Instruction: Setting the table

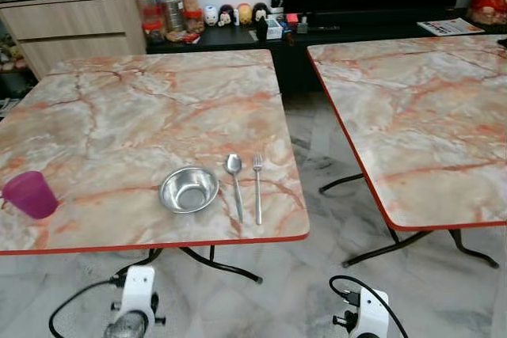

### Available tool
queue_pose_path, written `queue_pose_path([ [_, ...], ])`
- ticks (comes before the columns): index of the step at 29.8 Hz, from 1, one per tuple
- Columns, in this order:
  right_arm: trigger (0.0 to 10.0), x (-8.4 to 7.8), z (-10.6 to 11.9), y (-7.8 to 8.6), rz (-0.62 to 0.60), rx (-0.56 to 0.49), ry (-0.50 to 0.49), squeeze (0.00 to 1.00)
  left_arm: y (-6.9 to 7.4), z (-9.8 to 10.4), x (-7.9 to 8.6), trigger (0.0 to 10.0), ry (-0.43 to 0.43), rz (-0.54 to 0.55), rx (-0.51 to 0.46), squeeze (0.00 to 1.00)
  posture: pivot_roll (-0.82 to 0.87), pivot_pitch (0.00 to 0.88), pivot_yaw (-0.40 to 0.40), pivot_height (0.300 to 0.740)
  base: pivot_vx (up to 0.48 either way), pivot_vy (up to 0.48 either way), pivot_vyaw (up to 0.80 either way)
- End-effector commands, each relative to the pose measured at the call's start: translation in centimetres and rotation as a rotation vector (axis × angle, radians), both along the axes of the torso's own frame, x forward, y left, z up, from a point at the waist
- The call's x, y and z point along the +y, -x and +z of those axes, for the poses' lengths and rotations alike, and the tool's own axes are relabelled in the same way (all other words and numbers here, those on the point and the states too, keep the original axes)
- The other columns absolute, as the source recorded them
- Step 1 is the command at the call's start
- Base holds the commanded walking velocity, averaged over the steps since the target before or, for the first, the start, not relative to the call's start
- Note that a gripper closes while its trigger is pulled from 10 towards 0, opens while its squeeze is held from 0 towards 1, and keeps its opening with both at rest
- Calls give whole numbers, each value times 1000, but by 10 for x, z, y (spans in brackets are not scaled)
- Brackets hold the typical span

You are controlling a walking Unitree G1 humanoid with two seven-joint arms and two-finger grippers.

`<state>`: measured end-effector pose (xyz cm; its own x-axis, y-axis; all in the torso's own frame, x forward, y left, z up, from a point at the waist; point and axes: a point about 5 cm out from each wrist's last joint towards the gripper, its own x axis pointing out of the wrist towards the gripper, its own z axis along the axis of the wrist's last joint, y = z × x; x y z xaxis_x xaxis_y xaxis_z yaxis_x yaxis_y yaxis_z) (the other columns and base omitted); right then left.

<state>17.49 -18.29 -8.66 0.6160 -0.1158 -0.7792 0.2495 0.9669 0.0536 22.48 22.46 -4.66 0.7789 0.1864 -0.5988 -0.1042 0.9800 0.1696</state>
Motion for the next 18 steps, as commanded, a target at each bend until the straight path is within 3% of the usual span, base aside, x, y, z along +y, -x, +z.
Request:
queue_pose_path([
  [1, 10000, 2, -1, 1, 10, 7, -1, 0, 6, -1, 9, 10000, -22, 36, -1, 0, 36, 0, 35, 740, 0, 0, 0],
  [10, 10000, 3, -2, 3, 29, 12, 0, 0, 25, 9, 34, 10000, -94, 130, -127, 0, 61, 0, 29, 740, 0, 0, 0],
  [14, 10000, 3, -2, 3, 40, 14, 2, 0, 22, 27, 43, 10000, -128, 173, -253, 0, 73, 0, 21, 740, 0, 0, 0],
  [18, 10000, 3, -1, 2, 47, 15, 3, 0, 12, 52, 53, 10000, -218, 197, -364, 0, 79, 0, 17, 740, 0, 0, 0],
])
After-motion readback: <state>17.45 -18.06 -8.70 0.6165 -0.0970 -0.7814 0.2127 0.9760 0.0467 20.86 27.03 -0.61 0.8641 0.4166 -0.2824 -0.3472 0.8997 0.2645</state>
